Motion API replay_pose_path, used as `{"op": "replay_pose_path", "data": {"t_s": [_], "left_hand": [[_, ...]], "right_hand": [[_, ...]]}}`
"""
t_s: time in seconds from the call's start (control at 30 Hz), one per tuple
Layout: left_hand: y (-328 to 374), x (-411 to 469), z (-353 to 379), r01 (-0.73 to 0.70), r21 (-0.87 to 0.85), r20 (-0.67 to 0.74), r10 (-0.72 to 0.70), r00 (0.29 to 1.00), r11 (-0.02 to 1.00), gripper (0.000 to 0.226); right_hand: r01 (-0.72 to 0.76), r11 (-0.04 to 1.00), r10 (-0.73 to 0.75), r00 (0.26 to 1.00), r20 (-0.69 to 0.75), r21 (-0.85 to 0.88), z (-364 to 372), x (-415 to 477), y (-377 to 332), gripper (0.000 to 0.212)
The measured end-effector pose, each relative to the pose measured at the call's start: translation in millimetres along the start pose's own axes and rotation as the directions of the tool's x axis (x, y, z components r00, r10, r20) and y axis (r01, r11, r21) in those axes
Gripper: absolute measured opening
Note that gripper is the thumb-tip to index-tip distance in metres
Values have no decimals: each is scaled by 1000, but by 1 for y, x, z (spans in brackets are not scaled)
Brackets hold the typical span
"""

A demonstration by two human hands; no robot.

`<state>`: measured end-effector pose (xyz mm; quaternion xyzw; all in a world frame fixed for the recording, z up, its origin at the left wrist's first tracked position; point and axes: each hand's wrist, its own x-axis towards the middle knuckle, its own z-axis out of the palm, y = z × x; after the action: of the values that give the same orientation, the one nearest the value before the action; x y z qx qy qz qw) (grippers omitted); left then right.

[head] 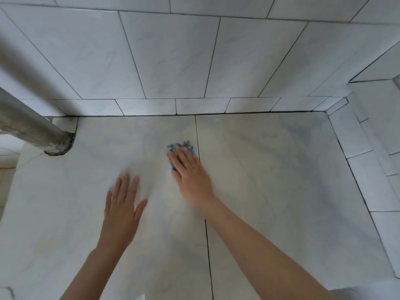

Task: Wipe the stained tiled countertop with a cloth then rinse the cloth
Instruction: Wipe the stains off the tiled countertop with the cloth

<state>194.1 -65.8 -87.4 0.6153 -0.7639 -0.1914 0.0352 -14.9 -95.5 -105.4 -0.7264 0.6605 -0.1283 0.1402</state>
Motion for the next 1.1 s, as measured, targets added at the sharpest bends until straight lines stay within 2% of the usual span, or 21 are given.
{"op": "replay_pose_path", "data": {"t_s": [0.07, 0.17, 0.27, 0.37, 0.4, 0.47, 0.63, 0.73, 0.9, 1.0, 1.1], "left_hand": [[-2, 0, -1, -13, -9, 1, 13, 1000, 1000, 71], [-6, -5, -1, -15, -24, 8, 15, 1000, 1000, 70], [-11, -13, -2, -12, -38, 2, 12, 1000, 999, 64], [-17, -23, -3, -9, -42, -6, 8, 1000, 999, 59], [-18, -26, -3, -6, -44, -10, 5, 1000, 999, 59], [-20, -31, -5, 7, -52, 3, -7, 1000, 999, 61], [-28, -48, -6, 10, -32, 3, -10, 1000, 999, 63], [-37, -59, -6, 12, -7, 1, -12, 1000, 1000, 71], [-49, -74, -12, 23, 14, 18, -24, 1000, 1000, 71], [-62, -83, -16, 25, 30, 47, -26, 999, 999, 71], [-77, -92, -21, 10, 51, 87, -14, 996, 999, 72]], "right_hand": [[-53, 998, 53, 999, 1, -38, -11, -20, 27, 51], [-264, 964, 262, 963, -66, -28, -34, -53, 77, 55], [-460, 888, 455, 881, -130, -12, -57, -90, 121, 55], [-610, 790, 611, 775, -160, 62, -60, -114, 125, 50], [-607, 792, 609, 774, -172, 73, -56, -116, 116, 50], [-539, 838, 545, 821, -168, 87, -42, -113, 85, 53], [-255, 962, 264, 960, -91, 100, 13, -123, -48, 48], [-120, 983, 128, 991, -48, 139, 34, -136, -110, 42], [-53, 986, 57, 998, -19, 160, 23, -140, -92, 30], [-145, 978, 155, 986, -58, 149, 9, -145, -57, 36], [-272, 962, 271, 962, -27, -18, -3, -158, -24, 51]]}}
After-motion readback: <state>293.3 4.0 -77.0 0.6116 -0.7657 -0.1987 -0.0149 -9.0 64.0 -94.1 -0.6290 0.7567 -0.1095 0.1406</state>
